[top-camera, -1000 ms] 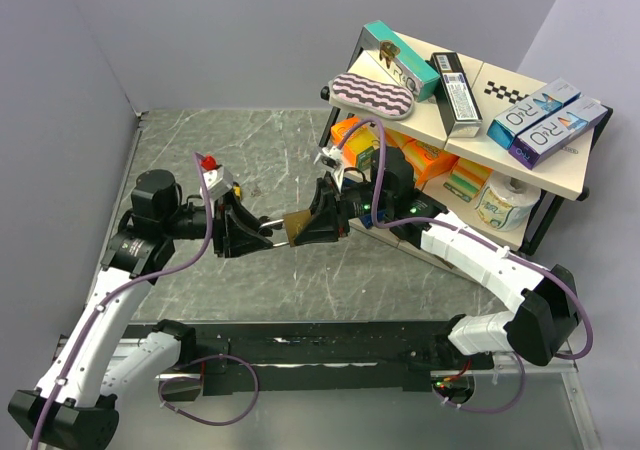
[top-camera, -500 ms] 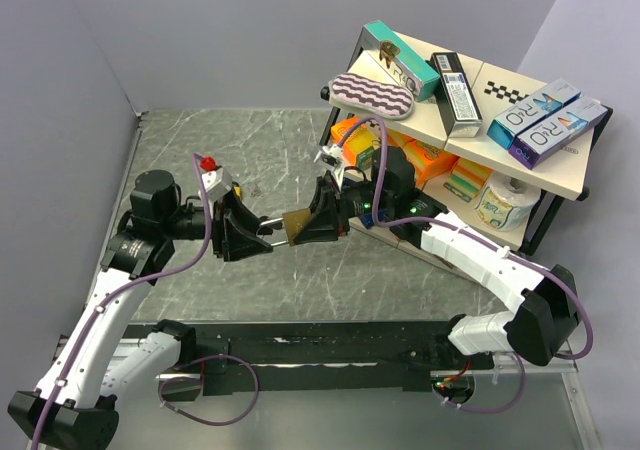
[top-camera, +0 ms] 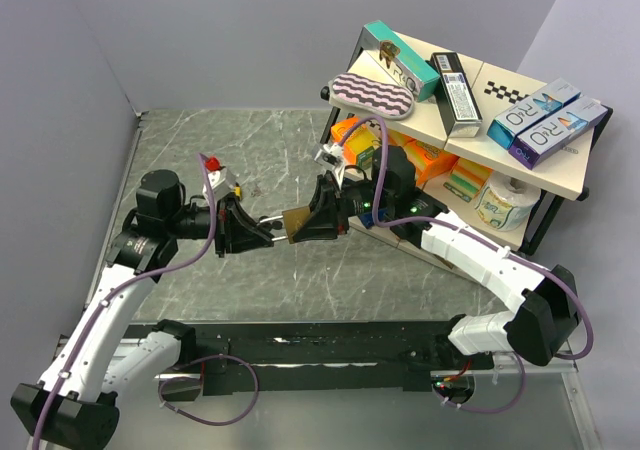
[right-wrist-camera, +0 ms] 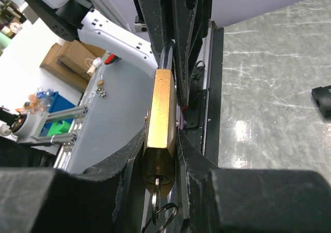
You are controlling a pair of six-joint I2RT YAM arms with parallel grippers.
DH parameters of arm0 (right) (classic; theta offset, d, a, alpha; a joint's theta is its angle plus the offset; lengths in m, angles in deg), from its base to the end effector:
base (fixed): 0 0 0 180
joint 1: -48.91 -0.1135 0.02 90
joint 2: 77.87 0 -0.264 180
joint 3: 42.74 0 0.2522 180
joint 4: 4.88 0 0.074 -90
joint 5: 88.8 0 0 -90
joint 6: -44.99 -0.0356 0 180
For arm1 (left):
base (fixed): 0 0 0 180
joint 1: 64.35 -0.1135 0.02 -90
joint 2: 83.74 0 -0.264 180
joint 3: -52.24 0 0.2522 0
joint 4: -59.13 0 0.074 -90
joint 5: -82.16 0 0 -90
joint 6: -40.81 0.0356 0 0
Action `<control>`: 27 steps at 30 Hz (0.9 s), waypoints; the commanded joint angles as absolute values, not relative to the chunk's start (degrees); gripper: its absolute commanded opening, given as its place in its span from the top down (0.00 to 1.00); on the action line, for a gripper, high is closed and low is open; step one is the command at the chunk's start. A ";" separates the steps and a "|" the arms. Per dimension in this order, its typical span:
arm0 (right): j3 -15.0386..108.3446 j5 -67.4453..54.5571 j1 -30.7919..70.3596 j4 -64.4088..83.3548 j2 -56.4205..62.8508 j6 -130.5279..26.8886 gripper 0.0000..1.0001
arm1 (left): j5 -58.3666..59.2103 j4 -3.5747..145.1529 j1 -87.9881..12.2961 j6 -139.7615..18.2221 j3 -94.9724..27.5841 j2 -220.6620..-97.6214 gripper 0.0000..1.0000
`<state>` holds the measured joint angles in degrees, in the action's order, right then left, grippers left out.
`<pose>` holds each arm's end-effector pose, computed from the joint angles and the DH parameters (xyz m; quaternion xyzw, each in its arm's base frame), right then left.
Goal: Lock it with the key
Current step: Lock the lock.
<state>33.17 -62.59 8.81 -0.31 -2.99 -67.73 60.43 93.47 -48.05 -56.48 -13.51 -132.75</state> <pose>0.2034 0.2131 0.3674 -0.4512 0.5568 0.6316 0.2957 0.1553 -0.0799 0.3591 0.3829 0.6398 -0.5432 0.3860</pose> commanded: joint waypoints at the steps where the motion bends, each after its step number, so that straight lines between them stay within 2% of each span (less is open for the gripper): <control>1: 38.34 -62.26 6.81 -2.38 -4.91 -63.82 1.00 | 61.24 86.44 -47.74 -59.99 -13.82 -133.04 0.99; 7: 39.31 -61.21 4.62 -2.81 -4.13 -62.23 1.00 | 59.58 76.60 -45.02 -68.96 -11.27 -132.16 0.99; 17: 39.22 -56.38 2.51 2.64 -4.56 -52.84 1.00 | 58.78 73.77 -41.41 -73.44 -10.83 -132.69 0.99; 27: 36.85 -61.47 -0.31 -7.89 -2.81 -63.01 1.00 | 54.83 59.46 -38.51 -80.82 -7.67 -134.00 0.99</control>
